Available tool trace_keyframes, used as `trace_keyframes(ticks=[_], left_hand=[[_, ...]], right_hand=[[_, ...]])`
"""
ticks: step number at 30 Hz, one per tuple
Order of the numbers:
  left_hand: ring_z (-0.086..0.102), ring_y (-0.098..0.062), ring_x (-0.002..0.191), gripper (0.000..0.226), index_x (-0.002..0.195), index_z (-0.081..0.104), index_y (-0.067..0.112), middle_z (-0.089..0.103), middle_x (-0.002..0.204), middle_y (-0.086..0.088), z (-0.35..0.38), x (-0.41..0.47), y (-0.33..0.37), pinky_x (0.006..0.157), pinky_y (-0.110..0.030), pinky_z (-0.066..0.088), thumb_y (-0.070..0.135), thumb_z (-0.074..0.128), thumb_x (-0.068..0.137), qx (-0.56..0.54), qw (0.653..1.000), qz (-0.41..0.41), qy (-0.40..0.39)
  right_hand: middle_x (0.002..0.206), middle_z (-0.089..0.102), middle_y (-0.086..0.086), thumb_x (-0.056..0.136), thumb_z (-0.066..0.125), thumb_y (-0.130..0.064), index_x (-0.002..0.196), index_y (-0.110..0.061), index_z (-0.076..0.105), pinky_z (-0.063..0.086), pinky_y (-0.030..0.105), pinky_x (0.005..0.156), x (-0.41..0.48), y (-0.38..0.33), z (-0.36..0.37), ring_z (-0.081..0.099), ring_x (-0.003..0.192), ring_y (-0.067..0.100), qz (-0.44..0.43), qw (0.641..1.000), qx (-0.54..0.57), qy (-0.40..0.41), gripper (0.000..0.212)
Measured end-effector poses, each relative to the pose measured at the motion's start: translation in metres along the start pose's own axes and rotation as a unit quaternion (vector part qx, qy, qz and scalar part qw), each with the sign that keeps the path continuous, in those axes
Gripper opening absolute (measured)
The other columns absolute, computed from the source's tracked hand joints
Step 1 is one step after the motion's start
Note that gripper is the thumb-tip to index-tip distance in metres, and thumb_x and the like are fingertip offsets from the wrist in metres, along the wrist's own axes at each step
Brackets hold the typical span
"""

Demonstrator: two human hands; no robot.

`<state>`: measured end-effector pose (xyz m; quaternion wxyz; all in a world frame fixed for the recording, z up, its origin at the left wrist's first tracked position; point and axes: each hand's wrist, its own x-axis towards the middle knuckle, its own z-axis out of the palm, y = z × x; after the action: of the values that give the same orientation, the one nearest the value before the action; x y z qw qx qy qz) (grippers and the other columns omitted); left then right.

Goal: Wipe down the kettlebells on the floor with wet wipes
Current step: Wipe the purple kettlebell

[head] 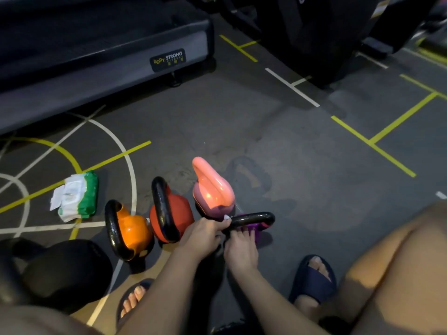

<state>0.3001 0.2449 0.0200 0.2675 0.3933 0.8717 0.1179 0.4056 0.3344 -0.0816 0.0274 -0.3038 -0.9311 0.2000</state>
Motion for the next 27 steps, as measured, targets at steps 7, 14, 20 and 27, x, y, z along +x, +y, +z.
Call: trace_keyframes(ticks=[7, 14, 20, 27], left_hand=[[0.059, -0.024, 0.123, 0.067, 0.146, 0.040, 0.056, 0.065, 0.134, -0.001, 0.002, -0.005, 0.000, 0.093, -0.032, 0.048, 0.020, 0.057, 0.093, -0.003, 1.000, -0.015, -0.007], [0.057, -0.024, 0.127, 0.063, 0.148, 0.040, 0.053, 0.060, 0.142, -0.001, 0.007, -0.006, 0.004, 0.098, -0.031, 0.045, 0.023, 0.058, 0.095, -0.005, 1.000, -0.026, 0.007], [0.064, -0.024, 0.117, 0.064, 0.141, 0.042, 0.062, 0.067, 0.131, -0.001, 0.012, -0.009, 0.003, 0.095, -0.032, 0.050, 0.024, 0.058, 0.092, -0.037, 0.998, -0.056, 0.020], [0.064, -0.025, 0.115, 0.065, 0.141, 0.042, 0.061, 0.069, 0.129, -0.001, 0.015, -0.006, 0.001, 0.092, -0.035, 0.052, 0.023, 0.055, 0.090, -0.051, 0.997, -0.054, 0.029]], right_hand=[[0.100, 0.074, -0.003, 0.080, 0.061, -0.017, 0.110, -0.022, 0.075, 0.028, 0.037, 0.112, 0.009, 0.027, -0.006, 0.063, 0.102, 0.023, -0.089, 0.990, -0.060, 0.094, 0.033], [0.089, 0.073, 0.002, 0.060, 0.091, -0.013, 0.084, -0.019, 0.077, 0.048, 0.039, 0.099, 0.012, 0.043, -0.005, 0.068, 0.095, 0.027, -0.059, 0.993, -0.041, 0.098, 0.029], [0.080, 0.068, 0.005, 0.073, 0.077, -0.007, 0.076, -0.016, 0.074, 0.054, 0.033, 0.061, 0.004, 0.001, 0.001, 0.066, 0.080, 0.025, 0.076, 0.985, 0.128, 0.083, 0.010], [0.075, 0.073, 0.010, 0.097, 0.053, 0.002, 0.091, -0.001, 0.069, 0.057, 0.024, 0.058, 0.006, -0.028, -0.034, 0.070, 0.065, 0.017, 0.408, 0.471, 0.779, 0.069, 0.017]])
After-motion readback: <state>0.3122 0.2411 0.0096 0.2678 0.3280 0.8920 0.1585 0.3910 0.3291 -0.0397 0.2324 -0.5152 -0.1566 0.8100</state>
